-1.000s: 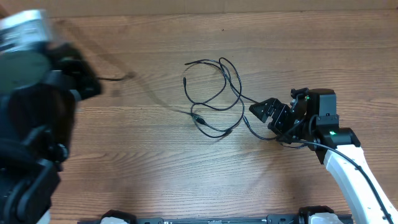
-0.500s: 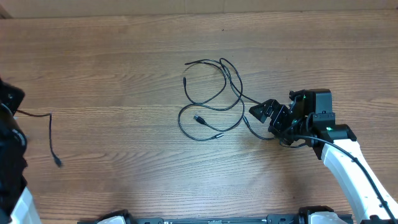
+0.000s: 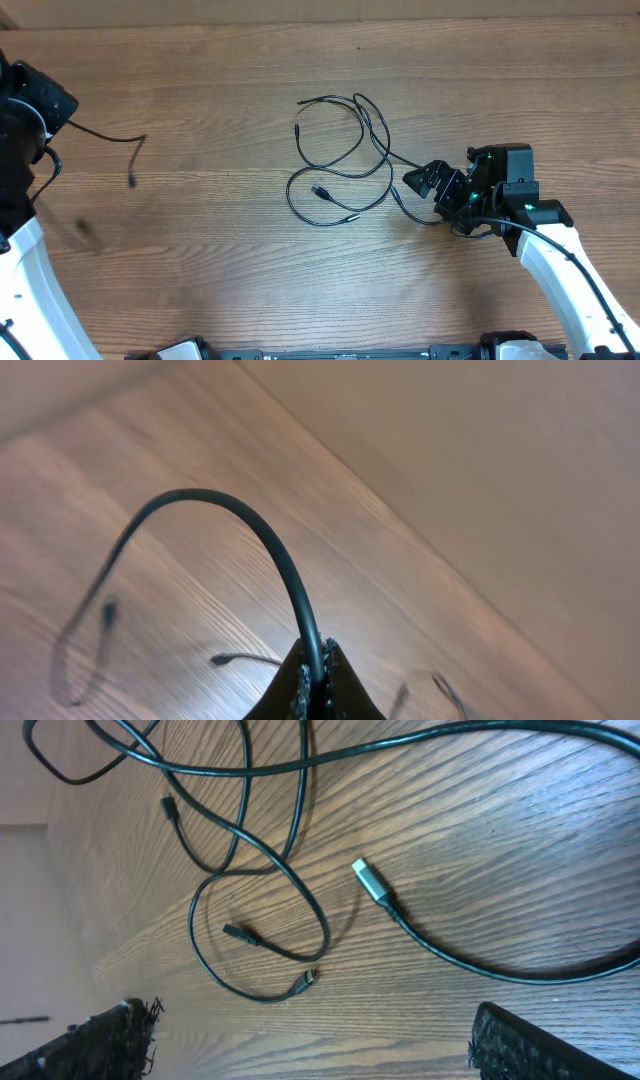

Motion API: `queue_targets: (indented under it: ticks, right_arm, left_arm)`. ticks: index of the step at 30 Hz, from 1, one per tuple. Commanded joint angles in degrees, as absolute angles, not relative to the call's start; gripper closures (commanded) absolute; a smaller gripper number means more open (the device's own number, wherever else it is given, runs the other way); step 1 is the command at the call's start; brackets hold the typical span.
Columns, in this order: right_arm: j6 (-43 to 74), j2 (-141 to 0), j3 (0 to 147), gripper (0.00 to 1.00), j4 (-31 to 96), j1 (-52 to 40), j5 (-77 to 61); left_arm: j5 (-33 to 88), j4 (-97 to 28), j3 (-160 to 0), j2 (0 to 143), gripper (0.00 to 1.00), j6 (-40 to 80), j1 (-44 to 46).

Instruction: Untangle cables

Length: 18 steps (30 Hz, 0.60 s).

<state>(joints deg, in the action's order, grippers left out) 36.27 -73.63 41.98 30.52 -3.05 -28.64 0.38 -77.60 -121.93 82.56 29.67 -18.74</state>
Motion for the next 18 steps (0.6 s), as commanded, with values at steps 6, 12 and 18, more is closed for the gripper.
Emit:
queue_targets:
  ticks: [6,12,18]
  right_arm:
    - [36.42,-73.71,43.05,0.0,30.35,-3.27,-26.35]
    - [36.42,-73.71,43.05,0.0,30.37,-3.27,-26.35]
    - [36.42,-73.71,43.05,0.0,30.37,-3.27,-26.35]
  left_arm:
    - [14.74,-82.98,-132.09,81.62,0.96,22.72,-20.75]
    - [9.1,-88.23,-138.32,81.62,0.96,21.15,-20.75]
    - [0.47,-92.64,-138.5,81.67,0.96,25.98,-21.74]
